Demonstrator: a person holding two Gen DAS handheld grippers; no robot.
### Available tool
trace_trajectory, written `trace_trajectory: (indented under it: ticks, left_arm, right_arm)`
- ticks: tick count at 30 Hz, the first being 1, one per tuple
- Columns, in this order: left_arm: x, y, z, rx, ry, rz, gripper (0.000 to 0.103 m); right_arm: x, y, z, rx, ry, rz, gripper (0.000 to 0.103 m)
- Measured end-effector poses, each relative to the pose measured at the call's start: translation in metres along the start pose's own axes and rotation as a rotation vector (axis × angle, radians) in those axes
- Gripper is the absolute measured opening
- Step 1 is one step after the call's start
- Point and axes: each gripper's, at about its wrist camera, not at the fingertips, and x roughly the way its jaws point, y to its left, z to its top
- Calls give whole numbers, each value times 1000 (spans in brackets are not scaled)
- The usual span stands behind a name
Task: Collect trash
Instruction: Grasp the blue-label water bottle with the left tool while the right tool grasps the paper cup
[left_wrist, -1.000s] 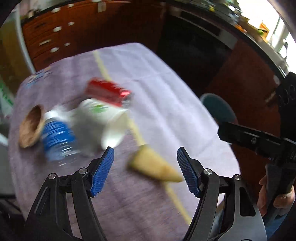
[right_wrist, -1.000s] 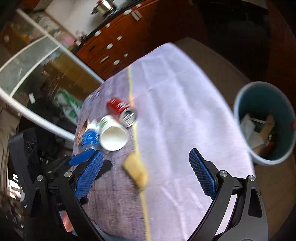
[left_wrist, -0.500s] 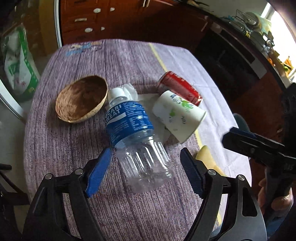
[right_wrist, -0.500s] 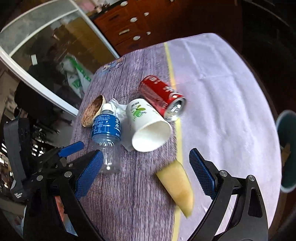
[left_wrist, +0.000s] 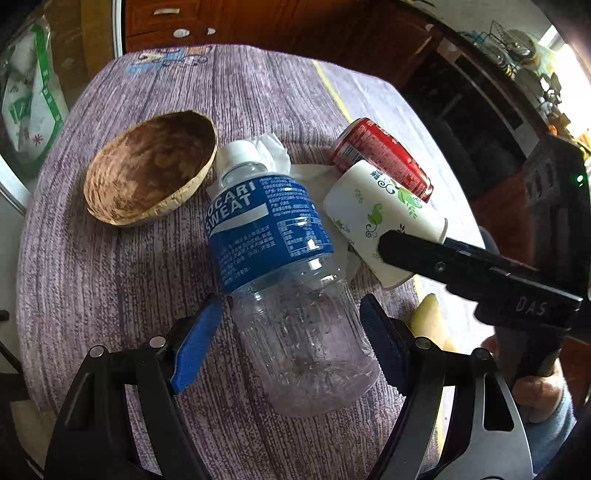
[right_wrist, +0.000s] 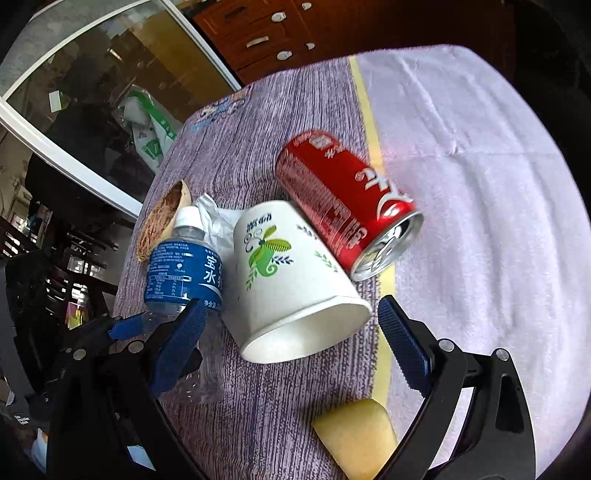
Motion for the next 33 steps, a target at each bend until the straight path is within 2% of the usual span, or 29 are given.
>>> trace_trajectory:
  ticks: [2, 3, 4, 5, 8, 18, 21, 23, 33]
  left_arm:
    - [0, 0, 0, -5, -1, -4, 79]
    - [1, 0, 0, -7, -3, -4, 79]
    - [0, 0, -1, -7, -4, -2, 80]
    - [0, -1, -1, -8, -6, 0, 80]
    - [2, -2, -2, -7, -3, 8, 81]
    - [10, -17, -5, 15, -7, 4, 78]
    - [2, -18, -10, 18, -41, 0, 75]
    - [-4, -17, -13, 18, -62, 22, 65]
    - [-46, -16, -48, 52, -90, 36, 65]
  right_arm:
    - [0, 1, -2, -14, -23, 16, 90]
    - [-1, 2, -3, -23, -31, 23, 86]
    - [-3, 4, -5, -39, -39, 30, 79]
    - [-3, 6, -6, -49, -32, 34, 61]
    - [-7, 9, -12, -51, -26, 42, 55]
    - [-43, 0, -26, -9, -61, 77, 54]
    - [-50, -4, -29, -4, -69, 74, 54]
    - [-54, -5, -33, -1, -73, 74, 54]
    - [-78, -5, -51, 11, -112, 91, 54]
